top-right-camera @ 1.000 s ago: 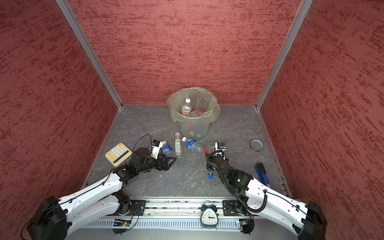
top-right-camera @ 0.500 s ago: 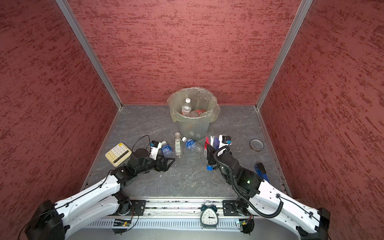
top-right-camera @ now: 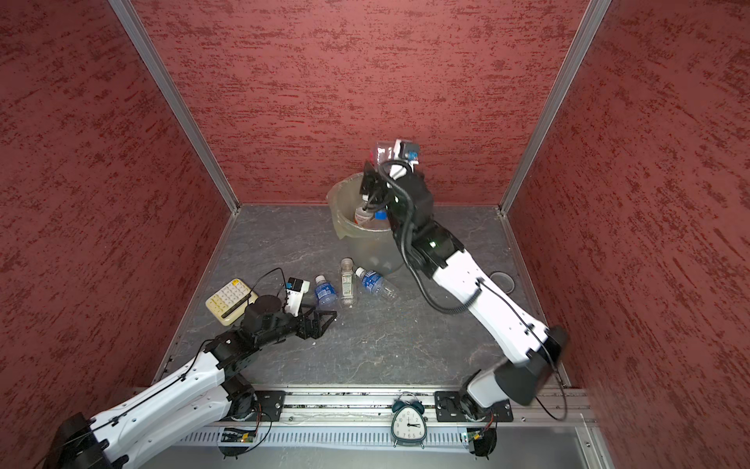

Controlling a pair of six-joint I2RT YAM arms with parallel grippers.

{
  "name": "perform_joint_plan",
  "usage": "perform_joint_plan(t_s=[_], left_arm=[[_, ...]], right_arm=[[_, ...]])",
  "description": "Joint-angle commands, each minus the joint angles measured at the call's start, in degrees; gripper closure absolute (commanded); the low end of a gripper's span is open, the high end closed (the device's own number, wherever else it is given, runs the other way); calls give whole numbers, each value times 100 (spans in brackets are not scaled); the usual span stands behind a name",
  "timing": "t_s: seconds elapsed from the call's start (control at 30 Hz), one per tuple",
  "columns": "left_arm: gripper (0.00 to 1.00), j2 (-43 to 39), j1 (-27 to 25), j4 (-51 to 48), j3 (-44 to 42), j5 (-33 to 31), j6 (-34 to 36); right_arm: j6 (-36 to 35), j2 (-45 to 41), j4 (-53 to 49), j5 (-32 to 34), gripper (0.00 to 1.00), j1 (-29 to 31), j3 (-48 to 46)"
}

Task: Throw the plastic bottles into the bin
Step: 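Carry the pink-label bottle over the bin and open the right gripper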

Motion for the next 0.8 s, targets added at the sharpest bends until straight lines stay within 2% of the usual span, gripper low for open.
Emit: perform_joint_plan(t_s=[0.0,0.1,0.43,0.77], left_arm=[[1,-138,-35,-188,-23,-72,-92],[1,-301,-51,-264,-66,-135,-168],[1,-270,-31,-529,-98,-670,-421],[1,-25,-27,-645,160,-775,-521]], right_arm=[[-85,982,-881,-382,1,-332,1126],[-102,997,-814,-318,1,-333,1212],[-171,-403,-462,-339,1,-334,-175],[-8,-1468,-222,-347,1,-336,-1677]])
